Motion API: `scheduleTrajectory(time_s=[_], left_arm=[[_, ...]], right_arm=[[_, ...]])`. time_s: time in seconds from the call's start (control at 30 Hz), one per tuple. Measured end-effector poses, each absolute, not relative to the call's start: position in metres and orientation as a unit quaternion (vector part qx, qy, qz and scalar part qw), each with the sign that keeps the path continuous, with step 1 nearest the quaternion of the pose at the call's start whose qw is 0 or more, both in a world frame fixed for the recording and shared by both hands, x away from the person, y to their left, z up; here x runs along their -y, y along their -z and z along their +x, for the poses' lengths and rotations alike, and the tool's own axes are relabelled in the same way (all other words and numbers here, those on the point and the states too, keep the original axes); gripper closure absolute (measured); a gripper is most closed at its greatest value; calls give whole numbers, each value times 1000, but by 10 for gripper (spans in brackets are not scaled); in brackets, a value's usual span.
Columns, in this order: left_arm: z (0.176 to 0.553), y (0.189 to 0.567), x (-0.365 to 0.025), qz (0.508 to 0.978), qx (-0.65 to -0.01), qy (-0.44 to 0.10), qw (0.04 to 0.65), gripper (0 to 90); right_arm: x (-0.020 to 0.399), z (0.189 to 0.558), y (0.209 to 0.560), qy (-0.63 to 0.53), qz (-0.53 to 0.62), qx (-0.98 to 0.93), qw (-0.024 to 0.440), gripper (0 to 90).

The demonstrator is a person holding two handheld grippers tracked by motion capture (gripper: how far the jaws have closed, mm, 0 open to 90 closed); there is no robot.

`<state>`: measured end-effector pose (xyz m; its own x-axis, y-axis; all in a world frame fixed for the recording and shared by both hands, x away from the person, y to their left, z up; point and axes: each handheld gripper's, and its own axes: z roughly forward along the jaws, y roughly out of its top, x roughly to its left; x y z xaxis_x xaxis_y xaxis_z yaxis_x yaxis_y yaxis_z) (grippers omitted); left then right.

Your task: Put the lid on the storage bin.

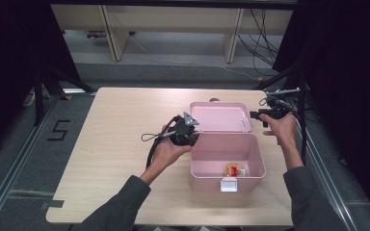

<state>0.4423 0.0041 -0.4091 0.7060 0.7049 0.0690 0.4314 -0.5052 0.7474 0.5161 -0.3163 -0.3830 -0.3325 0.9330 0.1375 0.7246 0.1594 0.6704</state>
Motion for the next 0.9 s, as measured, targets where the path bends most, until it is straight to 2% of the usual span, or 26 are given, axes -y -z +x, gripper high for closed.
scheduleTrajectory(time_s=[0.1, 0.23, 0.3, 0.4, 0.53, 0.73, 0.77, 0.9], left_arm=[[443, 409, -4, 847, -335, -186, 368, 786], [443, 409, -4, 847, -334, -186, 369, 786], [442, 409, -4, 847, -334, -187, 369, 786], [442, 410, -3, 847, -333, -189, 370, 786], [442, 410, -4, 847, -332, -188, 371, 786], [442, 410, -4, 847, -331, -191, 370, 786], [442, 410, -3, 847, -330, -191, 370, 786], [443, 410, -3, 847, -329, -192, 371, 786]], right_arm=[[316, 526, 387, -315, 540, -759, 183, 590], [312, 532, 390, -316, 544, -758, 171, 619], [311, 534, 391, -309, 541, -761, 181, 624], [305, 539, 395, -307, 567, -747, 163, 644], [307, 546, 400, -307, 554, -753, 182, 661], [302, 553, 403, -294, 573, -746, 168, 694], [298, 552, 402, -289, 597, -733, 153, 694], [299, 554, 404, -284, 591, -738, 158, 696]])
